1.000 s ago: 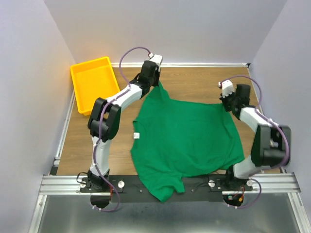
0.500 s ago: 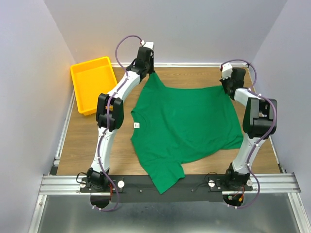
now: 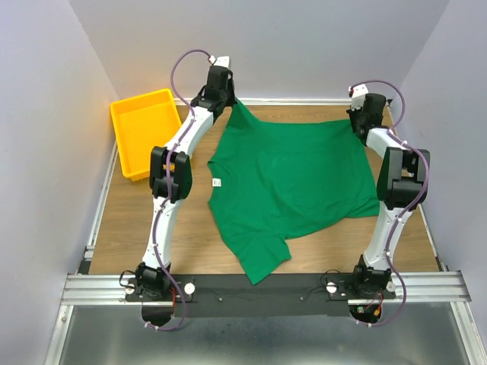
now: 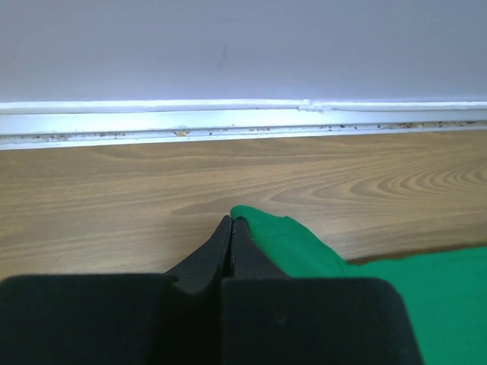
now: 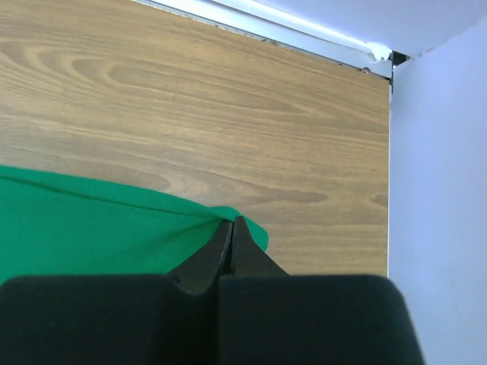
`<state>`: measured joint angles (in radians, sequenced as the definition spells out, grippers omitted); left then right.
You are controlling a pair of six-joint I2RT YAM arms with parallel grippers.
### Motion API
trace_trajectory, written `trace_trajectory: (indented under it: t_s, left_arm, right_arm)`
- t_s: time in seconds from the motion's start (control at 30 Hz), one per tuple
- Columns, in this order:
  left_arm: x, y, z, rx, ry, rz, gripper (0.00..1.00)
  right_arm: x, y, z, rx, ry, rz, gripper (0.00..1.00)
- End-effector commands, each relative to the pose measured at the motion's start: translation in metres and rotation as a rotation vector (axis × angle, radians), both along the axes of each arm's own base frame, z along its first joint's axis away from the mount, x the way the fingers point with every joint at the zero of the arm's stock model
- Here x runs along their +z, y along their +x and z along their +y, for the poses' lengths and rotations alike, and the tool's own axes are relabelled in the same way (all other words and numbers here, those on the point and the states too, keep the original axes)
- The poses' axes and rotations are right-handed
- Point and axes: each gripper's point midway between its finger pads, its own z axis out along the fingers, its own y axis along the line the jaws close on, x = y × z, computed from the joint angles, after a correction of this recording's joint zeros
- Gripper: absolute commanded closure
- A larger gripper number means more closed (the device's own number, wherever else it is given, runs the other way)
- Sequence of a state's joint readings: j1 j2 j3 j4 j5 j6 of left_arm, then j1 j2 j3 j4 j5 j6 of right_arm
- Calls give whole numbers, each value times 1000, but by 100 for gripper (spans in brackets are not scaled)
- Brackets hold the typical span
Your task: Fold and stack the t-shirts
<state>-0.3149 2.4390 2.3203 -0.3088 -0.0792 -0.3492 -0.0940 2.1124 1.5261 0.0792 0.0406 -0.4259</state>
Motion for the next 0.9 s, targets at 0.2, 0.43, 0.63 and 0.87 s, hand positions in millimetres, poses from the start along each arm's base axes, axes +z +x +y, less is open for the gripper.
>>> trace_trajectory:
  t_s: [0.2, 0.43, 0.63, 0.87]
  left_arm:
    - [214, -59, 2, -108, -93, -424, 100]
    - [419, -217, 35, -90, -186, -897, 100]
    - [530, -362, 62, -93, -316, -1210, 100]
    - [593, -452, 107, -69, -437, -1406, 100]
  right_arm:
    - [174, -62, 51, 238, 109, -237, 99]
    - [363, -166, 68, 285, 64, -562, 99]
    - [518, -273, 76, 273, 30, -917, 100]
    - [609, -362, 69, 200, -37, -1167, 99]
